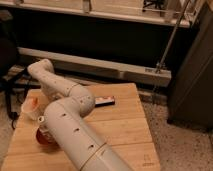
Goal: Wipe the white sponge on the table
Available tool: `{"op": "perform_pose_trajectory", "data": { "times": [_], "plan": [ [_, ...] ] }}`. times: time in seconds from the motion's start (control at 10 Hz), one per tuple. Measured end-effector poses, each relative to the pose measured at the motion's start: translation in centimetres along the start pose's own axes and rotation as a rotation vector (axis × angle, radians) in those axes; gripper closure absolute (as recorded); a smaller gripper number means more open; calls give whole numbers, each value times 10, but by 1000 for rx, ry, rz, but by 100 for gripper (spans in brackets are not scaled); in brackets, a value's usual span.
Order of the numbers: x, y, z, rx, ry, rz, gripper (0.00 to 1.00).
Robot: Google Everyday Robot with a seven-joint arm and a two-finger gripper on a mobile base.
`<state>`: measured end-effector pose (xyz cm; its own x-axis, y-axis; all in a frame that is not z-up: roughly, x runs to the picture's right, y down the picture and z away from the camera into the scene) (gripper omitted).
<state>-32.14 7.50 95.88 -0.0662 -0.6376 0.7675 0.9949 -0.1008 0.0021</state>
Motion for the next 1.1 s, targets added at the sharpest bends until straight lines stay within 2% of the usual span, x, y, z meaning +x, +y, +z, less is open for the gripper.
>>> {"op": "perform_pose_trajectory", "data": {
  "times": [0.3, 1.1],
  "plan": [
    [17, 41, -10, -8, 7, 69, 77],
    [16, 40, -10, -7, 5, 71, 77]
  ]
}}
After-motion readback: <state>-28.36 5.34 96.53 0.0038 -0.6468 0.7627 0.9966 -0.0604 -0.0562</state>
